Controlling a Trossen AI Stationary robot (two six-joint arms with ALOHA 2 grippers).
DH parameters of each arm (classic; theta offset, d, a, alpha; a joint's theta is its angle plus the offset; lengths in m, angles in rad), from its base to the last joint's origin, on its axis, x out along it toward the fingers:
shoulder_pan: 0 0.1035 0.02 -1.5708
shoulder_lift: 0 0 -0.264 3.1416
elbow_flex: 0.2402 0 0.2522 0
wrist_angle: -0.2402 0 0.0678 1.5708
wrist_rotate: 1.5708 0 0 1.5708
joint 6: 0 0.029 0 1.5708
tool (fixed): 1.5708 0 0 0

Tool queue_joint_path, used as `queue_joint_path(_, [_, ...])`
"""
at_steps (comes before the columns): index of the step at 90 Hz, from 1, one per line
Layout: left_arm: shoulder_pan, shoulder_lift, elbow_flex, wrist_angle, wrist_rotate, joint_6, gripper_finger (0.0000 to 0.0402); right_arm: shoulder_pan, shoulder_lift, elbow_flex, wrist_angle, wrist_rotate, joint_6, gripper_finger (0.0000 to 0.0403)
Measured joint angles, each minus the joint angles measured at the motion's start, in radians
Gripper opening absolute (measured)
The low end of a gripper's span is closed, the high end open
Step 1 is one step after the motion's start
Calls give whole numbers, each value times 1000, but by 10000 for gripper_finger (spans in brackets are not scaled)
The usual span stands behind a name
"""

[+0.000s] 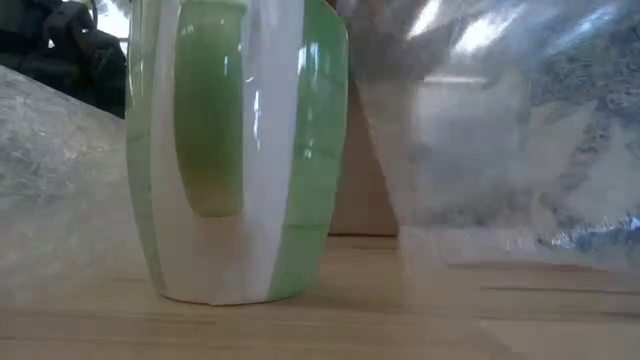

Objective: Wrap mug
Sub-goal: Wrap the blue mug with the right transparent bubble wrap

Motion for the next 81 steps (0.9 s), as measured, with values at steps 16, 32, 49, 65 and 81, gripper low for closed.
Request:
queue_joint_path(16, [0,0,-1,12,32,-12,0,-9,-52,-122,-7,-32,111,1])
queue_joint_path(32, [0,0,-2,24,48,16,0,-9,-162,-289,1,-53,259,0])
queue_joint_path(49, [-24,0,-3,41,34,76,0,-35,-340,-501,219,-67,242,0])
queue_joint_path(65, [-77,9,1,56,-38,104,0,-116,-495,-773,583,-133,72,0])
queue_joint_path(81, [-148,113,43,58,-113,130,0,-200,-542,-964,826,-284,-81,0])
